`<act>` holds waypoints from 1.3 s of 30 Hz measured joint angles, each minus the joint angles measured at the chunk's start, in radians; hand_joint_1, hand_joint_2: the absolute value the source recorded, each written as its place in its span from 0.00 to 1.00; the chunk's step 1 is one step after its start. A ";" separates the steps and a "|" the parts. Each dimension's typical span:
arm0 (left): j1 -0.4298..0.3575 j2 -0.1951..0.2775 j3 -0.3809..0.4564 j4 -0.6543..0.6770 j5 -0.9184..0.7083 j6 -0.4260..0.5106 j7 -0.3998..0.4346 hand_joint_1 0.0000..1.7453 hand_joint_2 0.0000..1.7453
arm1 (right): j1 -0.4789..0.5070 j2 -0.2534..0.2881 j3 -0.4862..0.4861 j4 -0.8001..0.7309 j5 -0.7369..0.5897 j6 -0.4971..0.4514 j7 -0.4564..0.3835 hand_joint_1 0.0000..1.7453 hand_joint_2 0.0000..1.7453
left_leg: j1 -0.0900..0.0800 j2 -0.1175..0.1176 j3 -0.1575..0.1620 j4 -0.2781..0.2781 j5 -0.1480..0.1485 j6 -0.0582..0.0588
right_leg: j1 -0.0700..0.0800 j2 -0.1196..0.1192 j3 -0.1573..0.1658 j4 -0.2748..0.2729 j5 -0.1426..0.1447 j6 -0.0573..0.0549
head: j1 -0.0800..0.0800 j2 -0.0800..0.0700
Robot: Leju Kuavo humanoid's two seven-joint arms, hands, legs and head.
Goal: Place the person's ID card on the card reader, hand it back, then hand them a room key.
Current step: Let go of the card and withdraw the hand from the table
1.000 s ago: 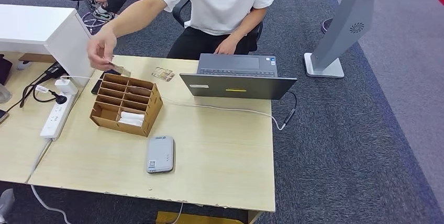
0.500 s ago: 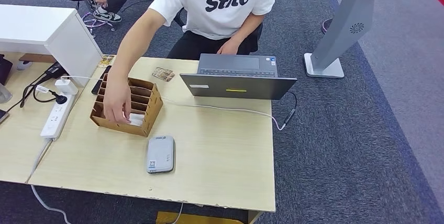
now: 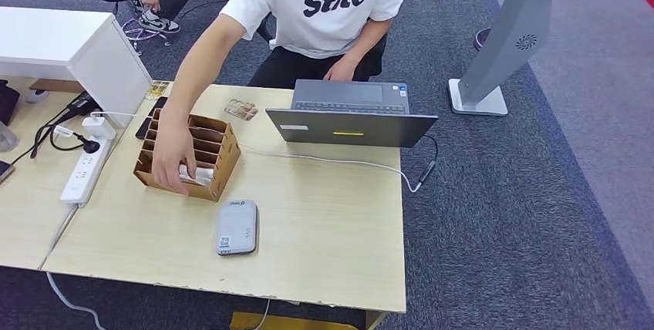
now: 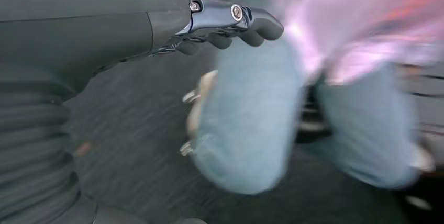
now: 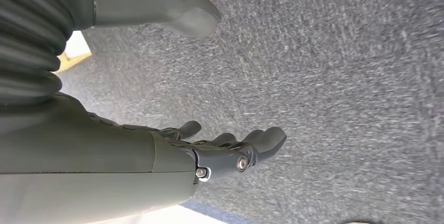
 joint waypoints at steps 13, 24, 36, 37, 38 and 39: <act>-0.076 -0.096 0.052 0.522 -0.145 0.237 0.246 0.00 1.00 | -0.004 0.001 0.013 0.002 0.037 -0.001 0.024 0.00 1.00 | -0.003 0.000 0.001 0.002 0.000 0.002 | -0.003 0.000 0.000 -0.002 0.002 0.003 | 0.002 0.000; -0.081 -0.188 -0.197 0.586 -0.505 0.352 0.286 0.00 1.00 | -0.005 0.017 0.069 0.003 0.159 -0.014 0.093 0.00 1.00 | -0.002 0.000 0.001 0.002 0.000 0.002 | -0.002 0.000 0.000 -0.001 0.002 0.003 | 0.000 0.000; -0.077 -0.216 -0.325 0.594 -0.562 0.359 0.299 0.00 1.00 | -0.004 0.050 0.159 0.011 0.245 -0.016 0.125 0.00 1.00 | -0.002 0.000 0.000 0.002 0.000 0.002 | -0.002 0.000 0.000 -0.001 0.002 0.003 | 0.000 0.000; -0.076 -0.218 -0.331 0.595 -0.569 0.353 0.290 0.00 1.00 | -0.004 0.050 0.160 0.011 0.243 -0.016 0.118 0.00 1.00 | -0.002 0.000 0.000 0.002 0.000 0.002 | -0.002 0.000 0.000 -0.001 0.002 0.003 | 0.000 0.000; -0.075 -0.219 -0.337 0.595 -0.578 0.350 0.284 0.00 1.00 | -0.003 0.050 0.161 0.011 0.241 -0.016 0.114 0.00 1.00 | -0.002 0.000 0.000 0.002 0.000 0.002 | -0.002 0.000 0.000 -0.001 0.002 0.003 | 0.000 0.000; -0.074 -0.220 -0.344 0.595 -0.586 0.349 0.283 0.00 1.00 | -0.003 0.050 0.161 0.011 0.242 -0.016 0.112 0.00 1.00 | -0.002 0.000 0.000 0.002 0.000 0.002 | -0.002 0.000 0.000 -0.001 0.002 0.003 | 0.000 0.000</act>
